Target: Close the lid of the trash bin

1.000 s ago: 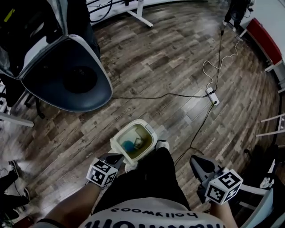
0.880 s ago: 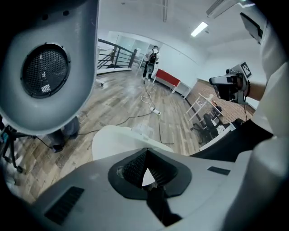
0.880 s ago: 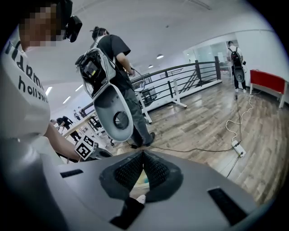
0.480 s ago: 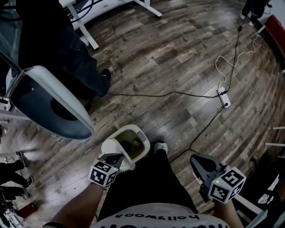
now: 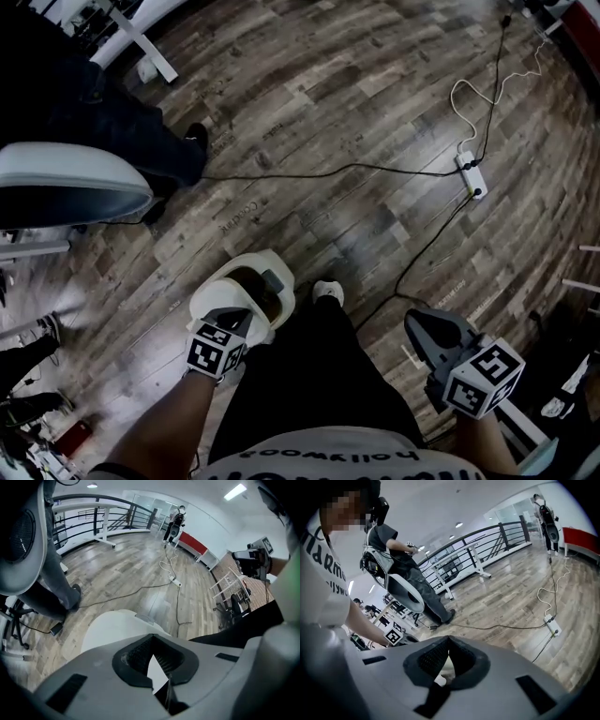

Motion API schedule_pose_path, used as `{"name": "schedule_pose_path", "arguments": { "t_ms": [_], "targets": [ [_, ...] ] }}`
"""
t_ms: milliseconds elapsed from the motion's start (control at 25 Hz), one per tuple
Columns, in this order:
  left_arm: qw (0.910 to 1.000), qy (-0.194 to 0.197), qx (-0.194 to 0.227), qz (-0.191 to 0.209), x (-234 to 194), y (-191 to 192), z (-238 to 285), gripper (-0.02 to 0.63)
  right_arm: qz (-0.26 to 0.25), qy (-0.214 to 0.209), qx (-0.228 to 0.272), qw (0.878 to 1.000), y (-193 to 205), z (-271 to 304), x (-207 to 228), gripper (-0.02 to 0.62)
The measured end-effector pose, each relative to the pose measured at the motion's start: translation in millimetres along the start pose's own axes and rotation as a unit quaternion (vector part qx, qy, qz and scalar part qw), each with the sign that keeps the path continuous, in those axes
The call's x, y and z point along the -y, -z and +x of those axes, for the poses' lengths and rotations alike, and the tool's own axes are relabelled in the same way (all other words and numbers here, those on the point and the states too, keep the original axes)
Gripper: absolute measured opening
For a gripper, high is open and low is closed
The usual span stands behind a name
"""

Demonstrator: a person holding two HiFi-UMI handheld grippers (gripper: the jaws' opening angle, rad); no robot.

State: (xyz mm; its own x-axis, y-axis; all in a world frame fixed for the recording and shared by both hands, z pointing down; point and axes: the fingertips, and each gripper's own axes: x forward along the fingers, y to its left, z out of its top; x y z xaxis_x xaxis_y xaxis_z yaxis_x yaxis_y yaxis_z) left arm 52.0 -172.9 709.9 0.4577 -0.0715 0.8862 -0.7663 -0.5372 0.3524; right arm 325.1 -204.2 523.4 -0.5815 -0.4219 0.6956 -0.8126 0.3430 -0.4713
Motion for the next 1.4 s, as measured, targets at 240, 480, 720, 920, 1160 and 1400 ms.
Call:
{"name": "schedule_pose_path", "arguments": {
  "t_ms": [240, 480, 720, 920, 1160, 1400],
  "targets": [
    [0.9996, -0.006, -0.028, -0.003, -6.3, -1.8, 32.6, 0.006, -0.002, -0.006, -0.01, 1.0, 11.2, 13.7, 17.8, 0.008],
    [0.9976, -0.023, -0.064, -0.014, -11.8, -2.7, 60.1, 0.006, 0.02, -0.014, -0.013, 1.0, 22.2, 24.1, 34.7, 0.008],
    [0.9952, -0.032, -0.091, 0.015, -17.9, -1.7, 87.3, 0.006, 0.021, -0.009, -0.023, 0.999, 32.6, 21.4, 50.8, 0.008],
    [0.9933, -0.032, -0.11, 0.011, -20.0, 3.5, 99.0, 0.006, 0.032, 0.0, -0.023, 0.999, 42.5, 13.0, 61.2, 0.008],
    [0.9912, -0.022, -0.13, -0.002, -20.6, 0.6, 109.1, 0.006, 0.041, 0.001, -0.021, 0.999, 47.1, 10.5, 66.5, 0.008],
    [0.9945, -0.017, -0.098, -0.035, -14.6, -17.6, 91.7, 0.006, 0.023, -0.01, -0.007, 1.0, 31.6, 9.4, 51.5, 0.008]
  ]
}}
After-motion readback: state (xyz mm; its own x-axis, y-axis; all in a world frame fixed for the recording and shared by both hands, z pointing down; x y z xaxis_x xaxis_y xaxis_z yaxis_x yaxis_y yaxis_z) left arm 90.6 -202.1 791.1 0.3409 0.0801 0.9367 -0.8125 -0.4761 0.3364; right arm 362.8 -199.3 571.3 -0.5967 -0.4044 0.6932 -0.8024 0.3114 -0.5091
